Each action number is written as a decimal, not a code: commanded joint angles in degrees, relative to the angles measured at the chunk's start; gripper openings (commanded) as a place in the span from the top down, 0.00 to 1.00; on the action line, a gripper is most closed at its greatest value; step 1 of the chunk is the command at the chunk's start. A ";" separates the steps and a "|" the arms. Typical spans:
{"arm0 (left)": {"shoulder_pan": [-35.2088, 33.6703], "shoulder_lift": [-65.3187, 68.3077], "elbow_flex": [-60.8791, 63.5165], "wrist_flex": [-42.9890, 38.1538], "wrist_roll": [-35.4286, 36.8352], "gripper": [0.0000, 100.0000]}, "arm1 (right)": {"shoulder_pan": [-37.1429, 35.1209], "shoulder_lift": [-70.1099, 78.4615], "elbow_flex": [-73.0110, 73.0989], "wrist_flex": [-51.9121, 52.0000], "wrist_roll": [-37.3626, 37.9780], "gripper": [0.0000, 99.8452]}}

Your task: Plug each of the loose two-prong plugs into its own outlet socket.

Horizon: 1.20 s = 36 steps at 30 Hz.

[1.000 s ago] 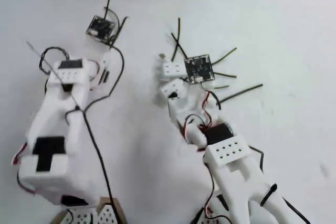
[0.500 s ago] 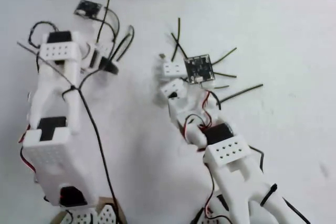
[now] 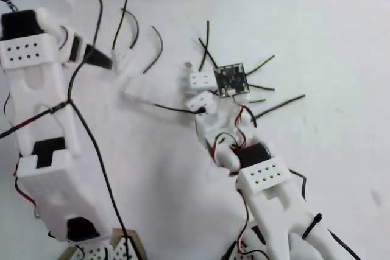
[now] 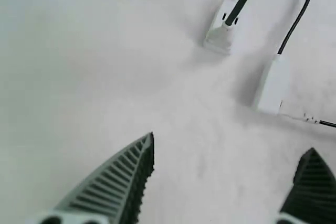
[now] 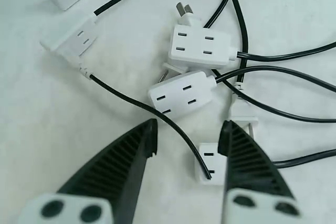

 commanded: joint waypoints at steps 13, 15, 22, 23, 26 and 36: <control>8.22 -36.88 52.13 -21.71 0.62 0.60 | 10.42 15.78 -9.85 -1.01 2.29 0.81; 9.36 -36.88 60.48 -30.15 0.62 0.60 | 10.33 16.84 -10.20 -1.01 2.29 0.81; 9.80 -36.62 80.35 -59.34 2.02 0.60 | 10.07 17.01 -10.20 -1.10 2.29 0.81; 10.15 -36.09 81.32 -61.01 2.73 0.60 | 10.07 17.01 -10.20 -1.10 2.29 0.81; 12.00 -32.31 80.26 -59.78 3.08 0.60 | 10.07 17.19 -10.20 -1.10 2.29 0.81; 12.53 -10.95 63.74 -57.76 4.13 0.60 | 8.84 17.45 -10.02 -1.10 2.46 0.81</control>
